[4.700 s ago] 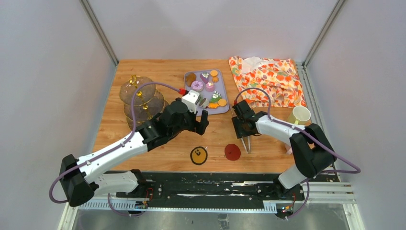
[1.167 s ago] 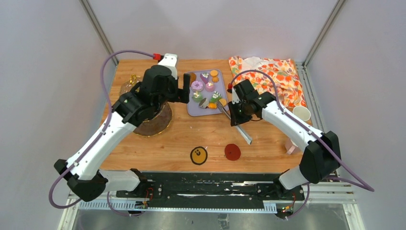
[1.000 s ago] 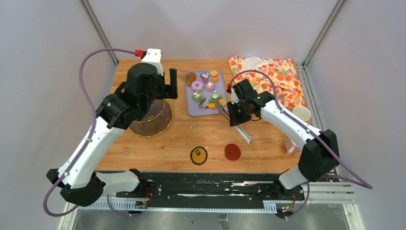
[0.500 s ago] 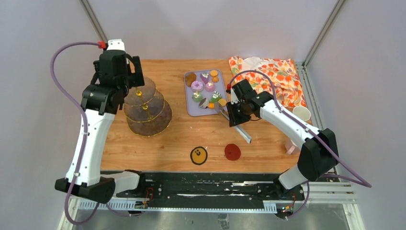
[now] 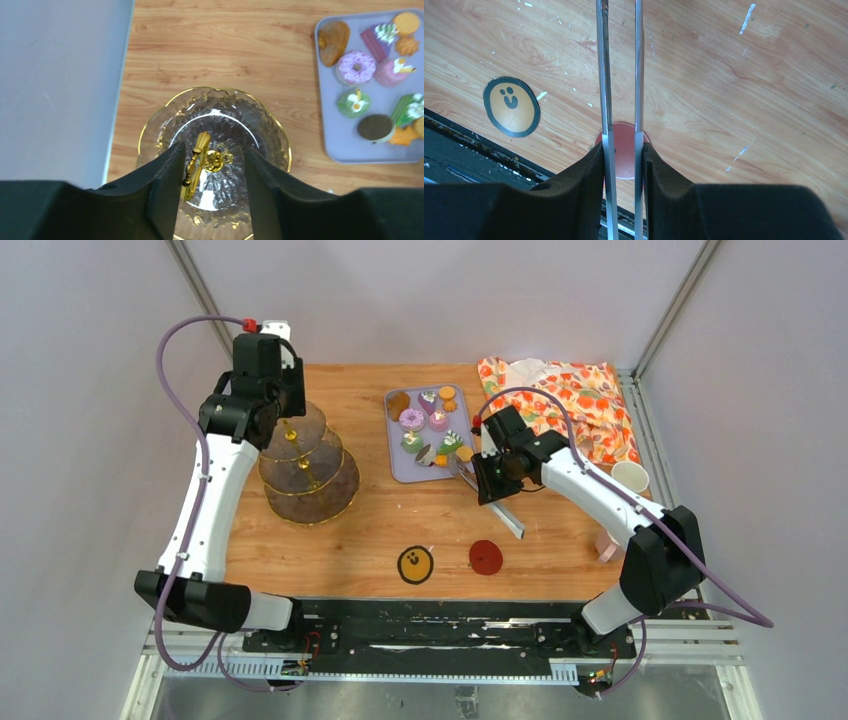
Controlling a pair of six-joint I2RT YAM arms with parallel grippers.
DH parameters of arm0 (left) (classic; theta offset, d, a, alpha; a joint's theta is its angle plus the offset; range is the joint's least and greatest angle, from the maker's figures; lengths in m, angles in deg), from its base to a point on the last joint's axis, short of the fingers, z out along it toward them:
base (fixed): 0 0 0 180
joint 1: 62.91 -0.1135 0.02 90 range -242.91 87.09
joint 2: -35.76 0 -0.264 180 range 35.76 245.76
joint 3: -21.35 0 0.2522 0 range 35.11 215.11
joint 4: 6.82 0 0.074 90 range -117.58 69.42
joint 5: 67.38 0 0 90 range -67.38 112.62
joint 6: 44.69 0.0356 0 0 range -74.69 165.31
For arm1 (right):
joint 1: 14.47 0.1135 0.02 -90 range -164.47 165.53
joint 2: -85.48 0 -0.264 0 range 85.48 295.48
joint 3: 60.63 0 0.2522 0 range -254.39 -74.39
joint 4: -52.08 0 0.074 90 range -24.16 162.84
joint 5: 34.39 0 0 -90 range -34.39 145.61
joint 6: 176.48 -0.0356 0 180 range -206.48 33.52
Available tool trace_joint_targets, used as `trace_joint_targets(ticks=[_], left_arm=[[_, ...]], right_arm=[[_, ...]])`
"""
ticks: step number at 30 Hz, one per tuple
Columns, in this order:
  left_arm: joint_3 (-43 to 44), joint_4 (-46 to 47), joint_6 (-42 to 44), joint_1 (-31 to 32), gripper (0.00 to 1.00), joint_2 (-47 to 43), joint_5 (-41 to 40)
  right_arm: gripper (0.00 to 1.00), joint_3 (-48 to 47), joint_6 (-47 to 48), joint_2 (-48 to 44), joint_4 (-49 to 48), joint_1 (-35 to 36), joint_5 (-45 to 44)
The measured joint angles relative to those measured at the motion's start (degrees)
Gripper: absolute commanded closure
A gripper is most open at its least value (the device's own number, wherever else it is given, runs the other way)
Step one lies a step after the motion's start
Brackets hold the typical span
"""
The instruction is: Serve the afternoon tea
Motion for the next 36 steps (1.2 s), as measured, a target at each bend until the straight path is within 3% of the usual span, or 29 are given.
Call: trace_joint_targets(ticks=[4, 8, 26, 36], left_arm=[[-0.09, 0.63, -0.39, -0.07, 0.83, -0.02, -0.04], [-0.59, 0.96, -1.31, -0.07, 0.99, -0.24, -0.02], [-4.42, -4.42, -9.73, -0.11, 1.0, -8.52, 8.41], [-8.28, -0.5, -11.5, -0.11, 1.0, -10.8, 15.56]], right_arm=[[0.7, 0.0, 0.0, 0.0, -0.04, 0.0, 0.0], [0.7, 0.0, 0.0, 0.0, -0.13, 0.0, 0.0], [0.69, -1.4, -0.07, 1.49, -1.49, 0.02, 0.59], [0.64, -1.86, -1.05, 3.23, -3.76, 0.68, 1.46]])
